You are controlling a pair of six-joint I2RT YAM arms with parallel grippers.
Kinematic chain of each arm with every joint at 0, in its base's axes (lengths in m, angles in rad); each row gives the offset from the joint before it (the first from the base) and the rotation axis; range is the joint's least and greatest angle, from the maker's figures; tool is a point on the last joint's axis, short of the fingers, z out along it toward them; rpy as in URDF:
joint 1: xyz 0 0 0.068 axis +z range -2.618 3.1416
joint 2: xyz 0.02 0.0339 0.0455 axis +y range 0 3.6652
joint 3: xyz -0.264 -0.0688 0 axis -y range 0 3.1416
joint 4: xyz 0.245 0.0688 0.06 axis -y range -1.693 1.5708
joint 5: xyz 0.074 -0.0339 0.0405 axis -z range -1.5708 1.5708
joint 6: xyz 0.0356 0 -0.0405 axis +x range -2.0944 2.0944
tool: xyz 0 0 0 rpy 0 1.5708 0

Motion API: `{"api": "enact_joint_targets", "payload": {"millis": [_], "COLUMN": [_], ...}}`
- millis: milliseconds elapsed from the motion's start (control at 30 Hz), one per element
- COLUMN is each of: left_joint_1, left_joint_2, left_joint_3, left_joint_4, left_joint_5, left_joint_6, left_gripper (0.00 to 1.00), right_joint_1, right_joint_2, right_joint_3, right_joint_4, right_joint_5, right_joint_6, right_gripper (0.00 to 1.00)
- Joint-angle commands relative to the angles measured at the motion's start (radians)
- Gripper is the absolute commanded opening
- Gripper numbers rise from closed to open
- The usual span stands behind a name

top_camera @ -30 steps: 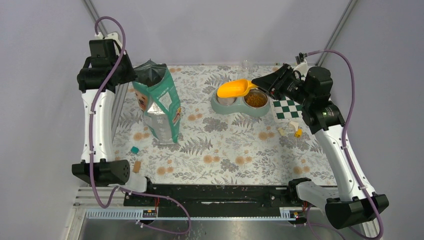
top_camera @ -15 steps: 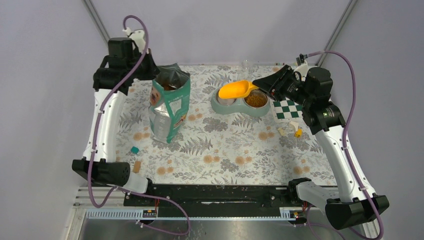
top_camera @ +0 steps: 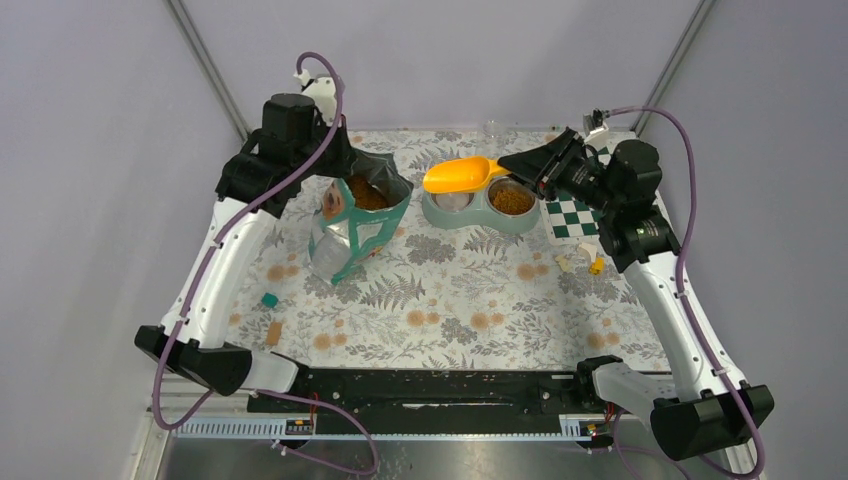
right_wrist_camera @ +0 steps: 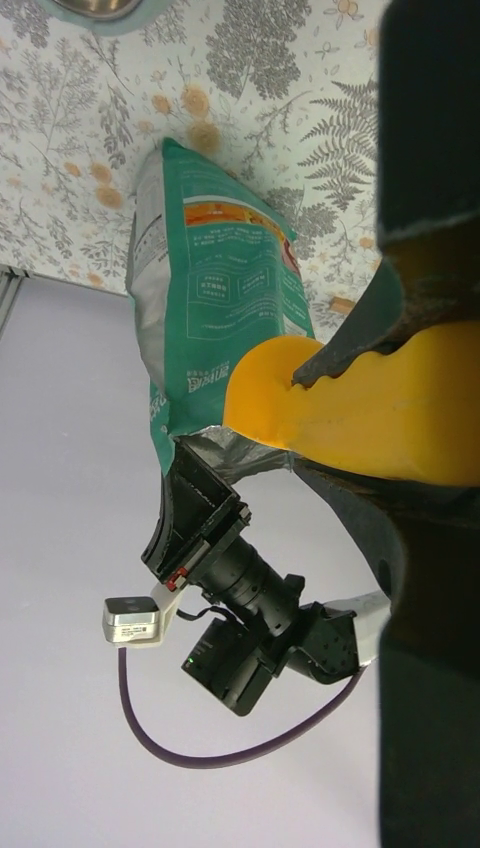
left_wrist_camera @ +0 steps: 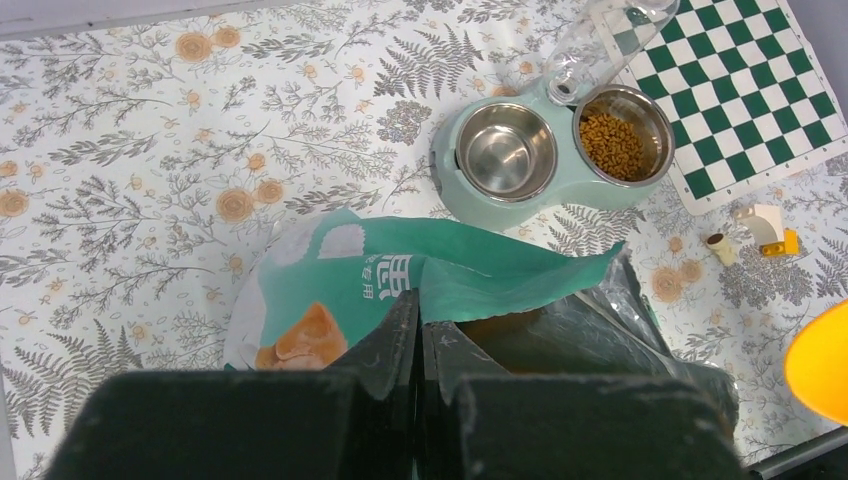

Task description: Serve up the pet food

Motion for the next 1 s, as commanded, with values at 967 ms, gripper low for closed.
{"api": "enact_joint_targets", "payload": {"millis": [967], "left_joint_1": [-0.256], "left_joint_2": [-0.078], "left_joint_3": [-0.094], "left_joint_4": [0.201], "left_joint_5": [-0.076], "left_joint_6": [-0.085], "left_gripper": [0.00], "right_joint_1": [0.031], "right_joint_2": [-0.224], "right_joint_3": [-0.188], "right_joint_4": [0.128], "right_joint_5": [0.050], "right_joint_6": [0.089], "right_gripper": [0.00]}}
